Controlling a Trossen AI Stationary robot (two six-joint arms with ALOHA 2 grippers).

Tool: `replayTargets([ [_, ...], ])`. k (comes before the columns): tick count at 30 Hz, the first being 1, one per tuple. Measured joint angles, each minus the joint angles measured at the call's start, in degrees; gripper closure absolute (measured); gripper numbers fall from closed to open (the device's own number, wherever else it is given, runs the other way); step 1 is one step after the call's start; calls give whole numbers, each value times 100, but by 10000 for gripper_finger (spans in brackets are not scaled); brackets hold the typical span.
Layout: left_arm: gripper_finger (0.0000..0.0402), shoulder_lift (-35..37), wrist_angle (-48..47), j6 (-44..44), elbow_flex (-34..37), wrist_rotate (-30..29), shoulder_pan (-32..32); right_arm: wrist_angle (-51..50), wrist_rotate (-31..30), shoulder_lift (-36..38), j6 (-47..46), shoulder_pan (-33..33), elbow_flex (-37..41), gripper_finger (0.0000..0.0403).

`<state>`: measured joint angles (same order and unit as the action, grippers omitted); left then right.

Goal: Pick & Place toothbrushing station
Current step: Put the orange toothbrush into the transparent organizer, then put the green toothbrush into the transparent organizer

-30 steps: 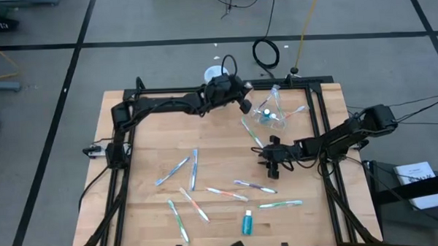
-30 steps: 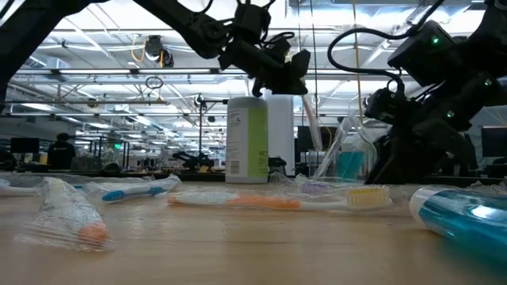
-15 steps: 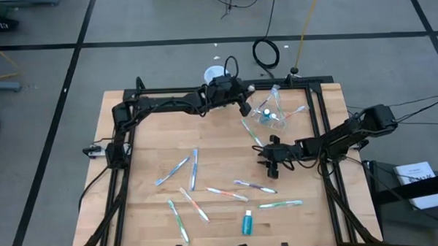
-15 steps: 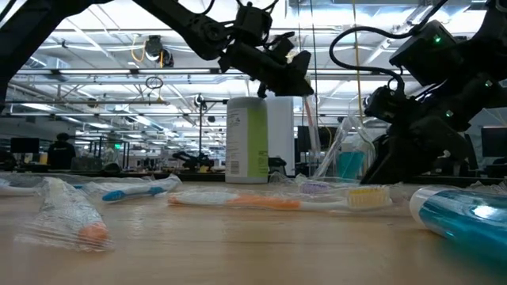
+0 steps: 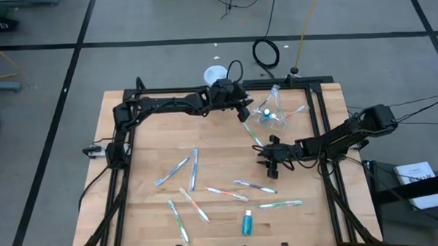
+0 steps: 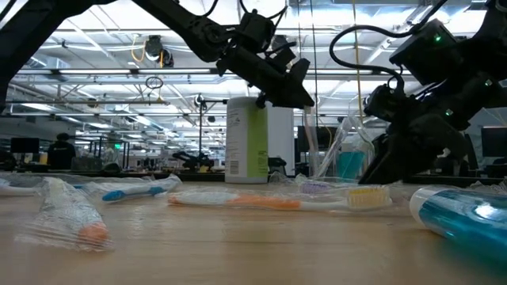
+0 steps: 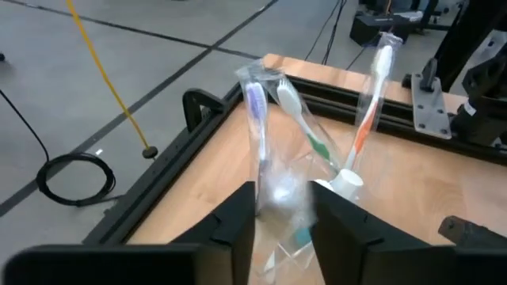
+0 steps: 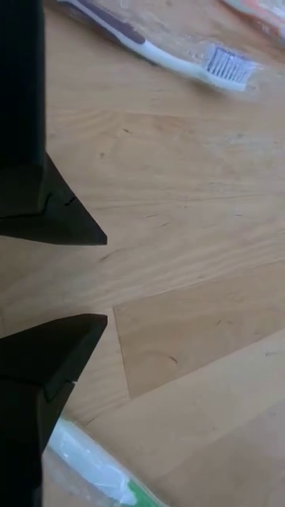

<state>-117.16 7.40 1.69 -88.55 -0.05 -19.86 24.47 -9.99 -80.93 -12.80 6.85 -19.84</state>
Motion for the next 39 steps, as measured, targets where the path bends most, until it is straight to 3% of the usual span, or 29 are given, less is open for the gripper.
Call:
replayTargets([
  [8,212,51,-159,-16,0,-4,25,56,2,0,0,0,-2,261],
  [16,209,887,-660,-467,-2,-379,198,184,-17,0,14,0,-2,264],
  [26,232,2315,-3271,-388,-7,-592,634,1090,-57,2,-168,66,-3,264],
  [32,240,2872,-4451,214,19,-619,849,1349,-352,0,-176,354,-5,265],
  [35,237,3227,-4345,302,439,-700,914,1504,-335,0,-137,553,-156,265],
  [39,237,3823,-3512,337,1499,-752,1012,1150,-337,1,172,998,-615,266],
])
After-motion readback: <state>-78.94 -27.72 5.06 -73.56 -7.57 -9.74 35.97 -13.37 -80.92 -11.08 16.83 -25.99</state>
